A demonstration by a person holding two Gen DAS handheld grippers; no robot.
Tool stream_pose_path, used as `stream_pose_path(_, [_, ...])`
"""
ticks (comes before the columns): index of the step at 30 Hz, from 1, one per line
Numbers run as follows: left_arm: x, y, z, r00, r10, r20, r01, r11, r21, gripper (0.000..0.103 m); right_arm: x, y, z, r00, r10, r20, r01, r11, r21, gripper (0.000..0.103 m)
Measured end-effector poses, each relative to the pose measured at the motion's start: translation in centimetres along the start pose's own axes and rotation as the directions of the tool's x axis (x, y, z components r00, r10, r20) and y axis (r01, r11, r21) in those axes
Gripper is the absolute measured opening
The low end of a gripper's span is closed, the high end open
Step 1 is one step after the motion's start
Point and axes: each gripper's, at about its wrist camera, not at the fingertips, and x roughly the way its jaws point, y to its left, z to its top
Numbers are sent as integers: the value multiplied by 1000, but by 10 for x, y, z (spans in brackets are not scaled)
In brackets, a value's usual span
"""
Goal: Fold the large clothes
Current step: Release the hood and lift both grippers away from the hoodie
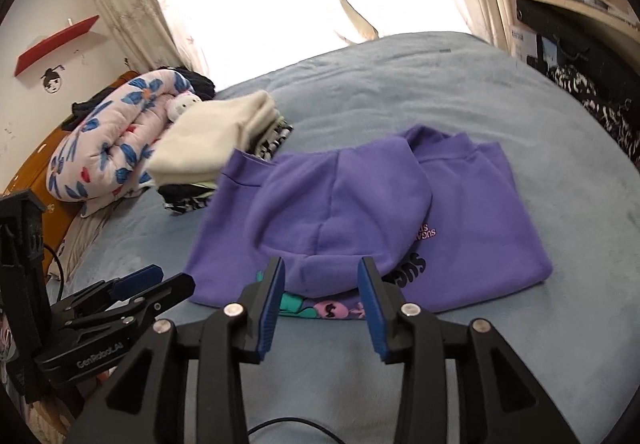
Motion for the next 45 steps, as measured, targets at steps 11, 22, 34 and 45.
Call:
stream_pose_path(11, [-64,-2,-23,996,12,88,-15,999,36,67,-85,32,-18,994,-45,96,56,991,-121,56])
stream_pose_path(22, [-86,9,-51,997,-27,70,25,999,31,68,-100,35,-53,995,-96,12,97,981,-171,60])
stream_pose_path(34, [-33,45,-79,997,-59,-52,55,995,-77,78,-71,19,-75,995,-100,-22,96,987,-125,61])
stream_pose_path(45, [42,86,-85,979,-163,-123,127,957,-262,78,1,15,-78,996,-83,-27,80,992,-101,60])
